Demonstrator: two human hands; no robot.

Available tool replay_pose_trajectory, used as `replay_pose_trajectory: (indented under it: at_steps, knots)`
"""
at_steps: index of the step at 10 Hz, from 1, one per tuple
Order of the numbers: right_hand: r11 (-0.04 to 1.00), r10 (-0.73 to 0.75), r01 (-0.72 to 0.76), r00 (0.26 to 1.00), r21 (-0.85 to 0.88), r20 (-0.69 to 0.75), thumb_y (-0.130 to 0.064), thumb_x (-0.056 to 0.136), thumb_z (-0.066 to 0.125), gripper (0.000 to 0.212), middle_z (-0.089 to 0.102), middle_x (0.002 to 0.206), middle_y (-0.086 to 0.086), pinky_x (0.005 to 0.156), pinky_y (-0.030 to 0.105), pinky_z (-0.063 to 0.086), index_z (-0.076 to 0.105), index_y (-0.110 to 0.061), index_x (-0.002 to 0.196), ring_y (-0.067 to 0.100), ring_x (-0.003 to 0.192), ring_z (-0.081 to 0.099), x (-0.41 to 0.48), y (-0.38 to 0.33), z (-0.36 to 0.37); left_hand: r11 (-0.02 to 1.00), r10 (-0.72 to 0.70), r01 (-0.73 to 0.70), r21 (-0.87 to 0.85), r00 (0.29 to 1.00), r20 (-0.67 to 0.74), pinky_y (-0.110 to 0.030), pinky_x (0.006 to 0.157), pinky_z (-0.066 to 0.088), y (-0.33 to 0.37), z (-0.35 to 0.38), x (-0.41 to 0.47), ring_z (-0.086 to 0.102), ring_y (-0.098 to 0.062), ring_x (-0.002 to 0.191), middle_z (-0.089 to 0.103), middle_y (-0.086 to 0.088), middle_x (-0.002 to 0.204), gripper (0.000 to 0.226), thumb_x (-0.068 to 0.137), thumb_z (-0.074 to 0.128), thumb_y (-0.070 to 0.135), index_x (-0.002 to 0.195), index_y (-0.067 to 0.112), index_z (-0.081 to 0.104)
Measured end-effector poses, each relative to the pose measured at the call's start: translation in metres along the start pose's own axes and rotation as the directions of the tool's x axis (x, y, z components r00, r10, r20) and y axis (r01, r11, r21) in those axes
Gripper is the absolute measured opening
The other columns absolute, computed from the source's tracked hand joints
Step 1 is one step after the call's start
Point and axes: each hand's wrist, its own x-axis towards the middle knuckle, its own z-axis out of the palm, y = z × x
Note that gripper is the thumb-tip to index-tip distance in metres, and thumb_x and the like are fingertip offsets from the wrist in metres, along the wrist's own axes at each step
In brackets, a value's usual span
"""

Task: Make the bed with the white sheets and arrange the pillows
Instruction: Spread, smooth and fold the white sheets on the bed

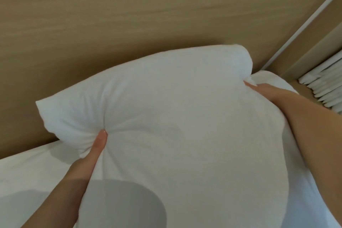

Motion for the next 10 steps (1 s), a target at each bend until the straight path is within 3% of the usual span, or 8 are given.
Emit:
replay_pose_trajectory:
  at_steps: [1, 3, 4, 5, 6, 7, 9, 10]
  knots:
    - [0.999, 0.004, -0.007, 0.996, -0.035, -0.084, -0.071, 0.091, 0.036, 0.067, 0.060, 0.121, 0.014, 0.094, 0.034, 0.031, 0.057, -0.019, 0.127, 0.025, 0.104, 0.048, 0.031, -0.015, 0.000, 0.982, -0.023, 0.045, -0.186, 0.993, 0.120, -0.021, 0.101, 0.026, 0.019, 0.001, -0.022, 0.045, -0.028, 0.132, 0.047, -0.041, 0.131, 0.039, 0.103, 0.020, -0.001, 0.125, -0.032, 0.032]
    - [0.993, -0.035, 0.044, 0.996, 0.106, -0.084, -0.033, 0.104, 0.041, 0.054, 0.042, 0.145, 0.018, 0.115, 0.043, 0.025, 0.034, 0.000, 0.145, 0.036, 0.135, 0.038, 0.073, 0.008, 0.024, 0.954, -0.290, 0.289, -0.076, 0.957, 0.002, -0.036, 0.093, 0.040, 0.022, -0.022, -0.054, 0.058, -0.022, 0.097, 0.059, 0.000, 0.113, 0.097, 0.059, 0.074, 0.073, 0.133, 0.017, 0.046]
    - [0.944, -0.139, 0.219, 0.942, 0.248, -0.304, -0.045, 0.103, 0.034, 0.063, 0.028, 0.156, 0.014, 0.114, 0.040, 0.021, 0.018, -0.010, 0.154, 0.032, 0.143, 0.028, 0.018, -0.031, 0.020, 0.992, 0.057, -0.026, 0.122, 0.965, -0.257, -0.046, 0.112, 0.032, 0.055, -0.041, -0.070, 0.041, -0.028, 0.135, 0.039, -0.005, 0.149, 0.113, 0.063, 0.074, 0.061, 0.151, 0.017, 0.019]
    - [0.926, -0.373, 0.370, 0.852, -0.082, -0.368, -0.057, 0.100, 0.027, 0.062, 0.005, 0.164, 0.002, 0.118, 0.053, 0.008, 0.010, -0.034, 0.155, 0.028, 0.150, 0.004, -0.034, -0.074, 0.033, 0.630, 0.616, -0.473, 0.615, 0.787, -0.026, -0.042, 0.119, 0.006, 0.100, -0.028, -0.091, 0.014, -0.023, 0.148, 0.021, -0.003, 0.160, 0.075, 0.089, 0.043, 0.054, 0.153, 0.020, 0.022]
    - [0.808, -0.546, 0.442, 0.810, -0.389, -0.214, -0.061, 0.099, 0.016, 0.056, -0.007, 0.164, -0.010, 0.115, 0.062, -0.003, 0.007, -0.047, 0.152, 0.024, 0.150, -0.011, -0.046, -0.105, 0.058, 0.186, 0.534, -0.578, 0.794, 0.738, 0.412, -0.054, 0.118, -0.005, 0.118, 0.019, -0.086, -0.005, -0.020, 0.150, 0.001, 0.004, 0.163, 0.071, 0.090, 0.002, 0.066, 0.154, 0.036, 0.010]
    - [0.806, -0.528, 0.403, 0.820, -0.433, -0.220, -0.061, 0.099, 0.012, 0.057, -0.006, 0.164, -0.008, 0.115, 0.062, -0.006, 0.007, -0.045, 0.153, 0.022, 0.150, -0.012, -0.045, -0.112, 0.062, 0.026, 0.314, -0.444, 0.895, 0.854, 0.415, -0.059, 0.116, -0.006, 0.115, 0.038, -0.061, -0.012, -0.022, 0.149, -0.009, 0.002, 0.163, 0.069, 0.090, -0.004, 0.065, 0.154, 0.036, -0.004]
    - [0.836, -0.484, 0.342, 0.828, -0.429, -0.284, -0.064, 0.095, 0.003, 0.060, -0.016, 0.162, -0.010, 0.118, 0.059, -0.006, -0.011, -0.046, 0.151, 0.022, 0.150, -0.016, -0.091, -0.033, 0.085, -0.085, 0.385, -0.687, 0.722, 0.645, 0.660, -0.062, 0.115, -0.007, 0.090, 0.031, -0.110, -0.017, -0.027, 0.148, -0.016, 0.000, 0.162, 0.074, 0.086, -0.012, 0.070, 0.153, 0.039, -0.006]
    - [0.911, -0.288, 0.150, 0.897, -0.384, -0.334, -0.066, 0.094, 0.001, 0.062, -0.013, 0.163, -0.009, 0.117, 0.060, -0.007, -0.012, -0.044, 0.151, 0.024, 0.150, -0.012, -0.081, -0.014, 0.079, -0.091, 0.318, -0.641, 0.762, 0.707, 0.632, -0.060, 0.115, -0.010, 0.085, 0.026, -0.080, -0.022, -0.026, 0.147, -0.022, 0.003, 0.160, 0.075, 0.081, -0.018, 0.068, 0.151, 0.042, -0.012]
